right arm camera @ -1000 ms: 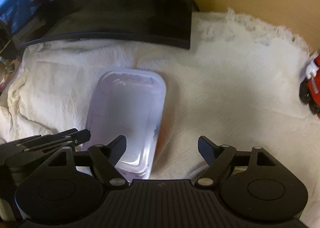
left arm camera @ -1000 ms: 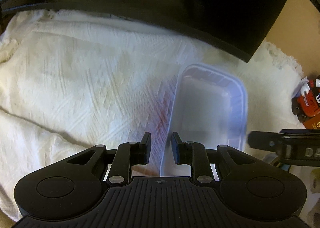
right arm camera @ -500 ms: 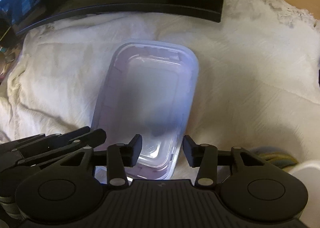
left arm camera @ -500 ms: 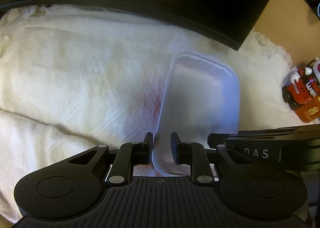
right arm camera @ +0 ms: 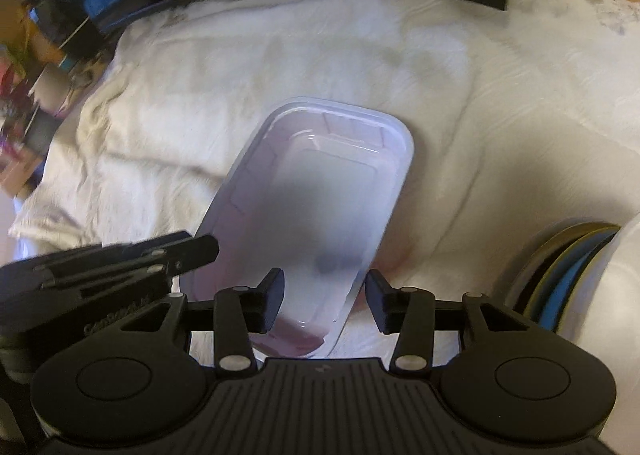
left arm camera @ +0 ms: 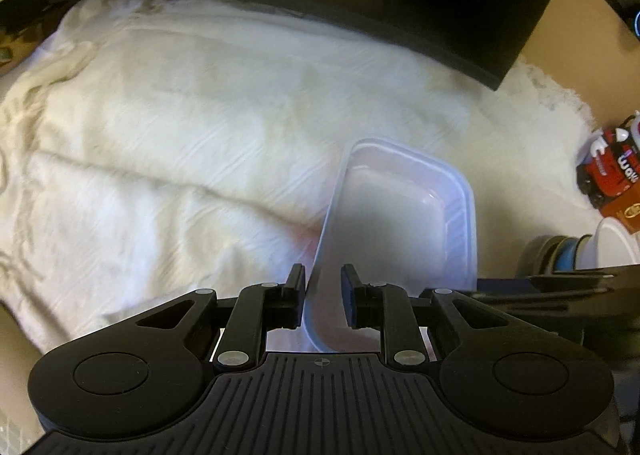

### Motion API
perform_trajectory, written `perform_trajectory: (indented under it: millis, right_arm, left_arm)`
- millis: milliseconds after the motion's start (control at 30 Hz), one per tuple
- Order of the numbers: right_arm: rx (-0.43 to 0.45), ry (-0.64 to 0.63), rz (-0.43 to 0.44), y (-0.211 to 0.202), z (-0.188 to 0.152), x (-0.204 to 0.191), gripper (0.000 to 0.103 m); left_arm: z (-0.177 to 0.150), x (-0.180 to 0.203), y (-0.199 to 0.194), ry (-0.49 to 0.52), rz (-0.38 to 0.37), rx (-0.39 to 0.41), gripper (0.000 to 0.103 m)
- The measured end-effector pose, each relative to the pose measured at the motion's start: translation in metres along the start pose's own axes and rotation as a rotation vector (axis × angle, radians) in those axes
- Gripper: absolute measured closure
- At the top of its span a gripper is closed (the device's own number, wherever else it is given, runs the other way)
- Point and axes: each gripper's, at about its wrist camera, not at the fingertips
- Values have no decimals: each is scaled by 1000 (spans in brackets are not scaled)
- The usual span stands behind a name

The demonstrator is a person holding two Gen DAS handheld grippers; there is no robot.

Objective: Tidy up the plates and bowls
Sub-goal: 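Grip the white tray's rim with both tools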

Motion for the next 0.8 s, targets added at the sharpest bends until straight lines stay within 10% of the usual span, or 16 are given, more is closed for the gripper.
perform_trajectory:
  millis: [800]
  right_arm:
    - [1,87,-12,16,-14,22,56]
  left_arm:
    - [-10,-39,26,-137,-134,-128,83]
Point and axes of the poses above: each gripper's, at about its wrist camera, not at the fingertips, and y roughly the way its jaws point, x to its right, z to its top, and after that the axes turned 2 degrees about -y, right-handed
